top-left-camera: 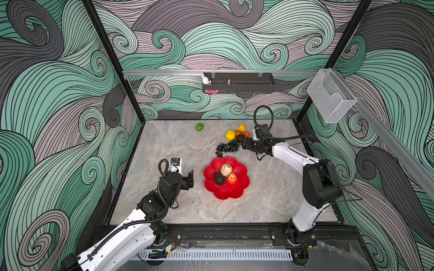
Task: Arrange fruit in a fruit bowl
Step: Pick up the fruit from the top-center of the table.
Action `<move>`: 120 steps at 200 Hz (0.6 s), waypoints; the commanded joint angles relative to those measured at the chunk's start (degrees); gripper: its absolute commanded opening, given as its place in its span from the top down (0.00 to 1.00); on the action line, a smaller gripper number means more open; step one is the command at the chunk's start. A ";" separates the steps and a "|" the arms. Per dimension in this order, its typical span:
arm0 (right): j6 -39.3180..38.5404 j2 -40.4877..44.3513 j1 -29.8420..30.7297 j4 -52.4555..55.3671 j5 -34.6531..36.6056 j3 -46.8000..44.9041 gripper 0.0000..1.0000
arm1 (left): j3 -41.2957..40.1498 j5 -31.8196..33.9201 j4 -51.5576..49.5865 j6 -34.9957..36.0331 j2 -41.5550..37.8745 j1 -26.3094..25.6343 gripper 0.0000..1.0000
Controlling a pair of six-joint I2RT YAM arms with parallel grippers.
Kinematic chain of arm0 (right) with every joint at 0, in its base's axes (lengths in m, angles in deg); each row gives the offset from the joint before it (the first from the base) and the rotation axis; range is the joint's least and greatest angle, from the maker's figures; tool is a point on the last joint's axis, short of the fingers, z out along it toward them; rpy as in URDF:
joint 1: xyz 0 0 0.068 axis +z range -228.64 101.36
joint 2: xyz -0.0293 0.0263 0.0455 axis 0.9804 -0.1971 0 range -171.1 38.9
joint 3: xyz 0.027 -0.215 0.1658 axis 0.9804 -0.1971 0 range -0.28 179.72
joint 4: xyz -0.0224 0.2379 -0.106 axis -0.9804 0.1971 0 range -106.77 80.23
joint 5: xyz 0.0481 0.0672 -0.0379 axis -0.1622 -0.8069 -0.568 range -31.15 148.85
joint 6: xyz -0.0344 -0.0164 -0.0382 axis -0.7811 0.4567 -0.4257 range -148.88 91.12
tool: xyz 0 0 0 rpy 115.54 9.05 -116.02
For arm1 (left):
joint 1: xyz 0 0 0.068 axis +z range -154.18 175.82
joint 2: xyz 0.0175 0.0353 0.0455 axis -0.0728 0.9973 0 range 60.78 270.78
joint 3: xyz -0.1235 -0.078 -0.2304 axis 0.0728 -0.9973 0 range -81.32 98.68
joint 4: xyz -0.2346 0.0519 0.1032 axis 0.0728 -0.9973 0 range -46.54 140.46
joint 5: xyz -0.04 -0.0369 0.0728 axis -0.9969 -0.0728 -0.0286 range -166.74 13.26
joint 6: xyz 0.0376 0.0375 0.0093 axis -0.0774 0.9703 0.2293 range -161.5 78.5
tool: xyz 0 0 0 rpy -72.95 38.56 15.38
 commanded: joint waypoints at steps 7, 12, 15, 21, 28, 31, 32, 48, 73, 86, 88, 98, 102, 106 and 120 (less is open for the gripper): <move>-1.26 -7.40 -1.11 -0.63 -0.95 7.84 0.22 | -1.91 -1.66 5.63 2.95 -5.01 0.41 0.13; -1.20 -8.71 -1.29 -0.36 -1.15 9.26 0.22 | -2.03 -2.57 5.59 3.41 -5.77 0.41 0.13; -1.14 -9.41 -1.42 -0.19 -1.24 9.99 0.22 | -2.24 -3.38 5.89 3.63 -6.06 0.41 0.12; -1.07 -10.62 -1.51 -0.05 -1.33 11.38 0.21 | -2.84 -4.09 6.82 4.23 -6.45 0.41 0.12; -1.14 -11.93 -1.64 0.11 -1.43 12.96 0.21 | -3.44 -4.40 7.70 4.76 -6.68 0.41 0.10; -1.10 -12.43 -1.68 0.25 -1.36 13.62 0.21 | -3.54 -4.32 7.67 4.71 -6.64 0.41 0.10; -1.10 -12.67 -1.69 0.28 -1.36 13.90 0.21 | -3.55 -4.31 7.64 4.75 -6.62 0.41 0.10; -1.07 -15.41 -2.02 1.61 -1.16 17.33 0.20 | -3.30 -3.73 7.51 4.65 -5.89 0.41 0.10; -0.70 -18.77 -2.86 3.34 -0.29 21.33 0.21 | -2.73 -2.81 7.09 3.75 -4.35 0.41 0.10; -0.39 -20.26 -3.26 4.25 -0.51 23.14 0.22 | -2.59 -2.75 7.05 3.50 -3.74 0.41 0.10; -0.37 -20.51 -3.36 4.37 -0.66 23.38 0.23 | -2.59 -2.77 7.08 3.45 -3.64 0.41 0.10; -0.18 -21.52 -3.54 4.69 -1.44 24.51 0.23 | -2.59 -2.63 7.20 3.42 -3.23 0.41 0.10; -0.14 -21.85 -3.53 4.74 -1.60 24.86 0.23 | -2.59 -2.54 7.21 3.30 -3.11 0.41 0.10; -0.13 -22.23 -3.62 4.77 -1.71 25.21 0.23 | -2.59 -2.47 7.34 3.27 -2.96 0.41 0.10; -0.12 -23.28 -3.62 4.93 -2.38 26.07 0.24 | -2.59 -2.25 7.51 3.05 -2.54 0.41 0.10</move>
